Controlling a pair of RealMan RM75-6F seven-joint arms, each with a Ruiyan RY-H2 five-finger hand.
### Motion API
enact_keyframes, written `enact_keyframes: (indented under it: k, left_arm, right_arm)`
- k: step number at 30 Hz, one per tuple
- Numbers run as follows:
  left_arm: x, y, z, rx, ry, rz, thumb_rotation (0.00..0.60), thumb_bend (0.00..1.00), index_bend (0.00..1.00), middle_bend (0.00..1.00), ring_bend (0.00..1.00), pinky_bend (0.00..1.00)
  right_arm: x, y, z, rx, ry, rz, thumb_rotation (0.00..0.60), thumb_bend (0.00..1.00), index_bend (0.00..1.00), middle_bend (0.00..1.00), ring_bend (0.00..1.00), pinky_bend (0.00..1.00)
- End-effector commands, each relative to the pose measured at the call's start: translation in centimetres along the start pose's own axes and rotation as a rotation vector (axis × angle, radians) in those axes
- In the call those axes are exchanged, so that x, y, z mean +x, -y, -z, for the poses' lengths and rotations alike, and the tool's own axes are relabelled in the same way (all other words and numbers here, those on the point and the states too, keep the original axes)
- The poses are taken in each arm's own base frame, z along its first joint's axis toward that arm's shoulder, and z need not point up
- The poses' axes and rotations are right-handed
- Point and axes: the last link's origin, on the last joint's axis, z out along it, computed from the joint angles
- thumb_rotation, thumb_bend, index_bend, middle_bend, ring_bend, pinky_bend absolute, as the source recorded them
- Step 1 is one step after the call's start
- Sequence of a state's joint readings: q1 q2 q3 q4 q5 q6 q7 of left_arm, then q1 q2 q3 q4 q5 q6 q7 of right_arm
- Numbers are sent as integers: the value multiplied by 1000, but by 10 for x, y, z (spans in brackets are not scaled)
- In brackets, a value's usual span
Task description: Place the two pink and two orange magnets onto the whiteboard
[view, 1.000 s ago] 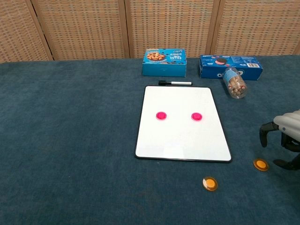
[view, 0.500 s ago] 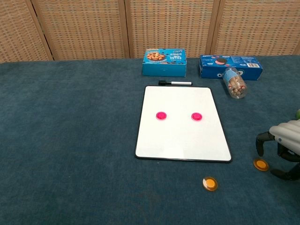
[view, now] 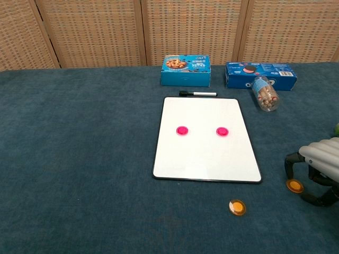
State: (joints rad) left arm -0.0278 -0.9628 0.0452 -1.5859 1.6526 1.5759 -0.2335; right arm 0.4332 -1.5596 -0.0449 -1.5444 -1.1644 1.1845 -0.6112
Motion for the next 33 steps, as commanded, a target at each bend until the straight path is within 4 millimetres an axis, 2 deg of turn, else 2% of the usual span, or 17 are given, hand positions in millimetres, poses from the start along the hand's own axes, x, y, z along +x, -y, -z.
enact_keyframes:
  k: [1, 8, 16, 24, 33]
  left_arm:
    - [0, 0, 0, 0, 0, 1, 600, 0, 0, 0, 0, 0]
    - [0, 0, 0, 2, 1, 0, 600, 0, 0, 0, 0, 0]
    - [-1, 0, 0, 2, 2, -1, 600, 0, 0, 0, 0, 0]
    - [-1, 0, 0, 3, 3, -1, 600, 0, 0, 0, 0, 0]
    - [0, 0, 0, 4, 2, 1, 600, 0, 0, 0, 0, 0]
  right_arm:
    - [-1, 0, 0, 0, 1, -1, 600, 363, 413, 969, 975, 1000]
    - [-1, -2, -3, -8, 3, -4, 600, 363, 428, 969, 975, 1000]
    - [-4, -1, -3, -3, 9, -25, 600, 363, 530, 969, 975, 1000]
    - [-3, -1, -4, -2, 5, -42, 600, 387, 541, 969, 975, 1000]
    - [17, 6, -9, 14, -41, -75, 600, 389, 541, 969, 975, 1000]
